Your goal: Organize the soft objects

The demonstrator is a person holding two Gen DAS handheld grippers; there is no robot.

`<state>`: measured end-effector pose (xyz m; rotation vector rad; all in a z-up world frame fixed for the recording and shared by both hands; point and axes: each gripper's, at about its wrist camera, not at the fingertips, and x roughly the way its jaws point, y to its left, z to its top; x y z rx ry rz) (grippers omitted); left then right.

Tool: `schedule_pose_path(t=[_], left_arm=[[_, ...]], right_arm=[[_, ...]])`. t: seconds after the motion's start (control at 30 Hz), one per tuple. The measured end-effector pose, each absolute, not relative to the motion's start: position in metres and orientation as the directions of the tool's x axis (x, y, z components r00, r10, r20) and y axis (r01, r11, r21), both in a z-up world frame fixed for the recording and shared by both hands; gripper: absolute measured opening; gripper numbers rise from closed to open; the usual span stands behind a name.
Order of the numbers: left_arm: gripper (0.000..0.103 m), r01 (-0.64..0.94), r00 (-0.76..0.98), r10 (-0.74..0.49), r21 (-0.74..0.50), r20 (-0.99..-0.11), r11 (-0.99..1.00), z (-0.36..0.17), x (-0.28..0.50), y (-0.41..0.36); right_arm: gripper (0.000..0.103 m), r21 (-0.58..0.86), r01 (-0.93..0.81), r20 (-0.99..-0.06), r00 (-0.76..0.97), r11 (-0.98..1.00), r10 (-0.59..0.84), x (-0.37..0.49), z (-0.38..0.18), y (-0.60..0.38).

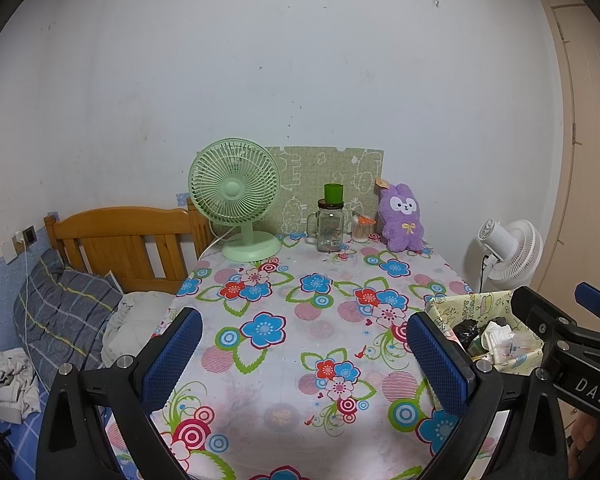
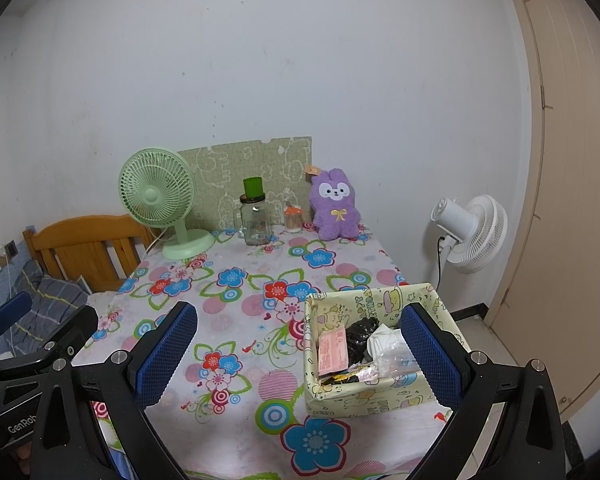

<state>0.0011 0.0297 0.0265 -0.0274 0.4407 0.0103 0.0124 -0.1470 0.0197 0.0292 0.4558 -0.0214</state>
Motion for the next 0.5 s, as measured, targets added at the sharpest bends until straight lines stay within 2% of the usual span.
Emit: schedule_pose_path(t=[0.5], left_arm=[[0.103,-0.014,0.897,0.001,-0.025,-0.441,1.0,0.0198,0.0044,0.0289]], right_arm=[[0.103,0.025,0.033,-0.454,0.891,0.999,-0.019,0.0167,0.0118,-0.1482]])
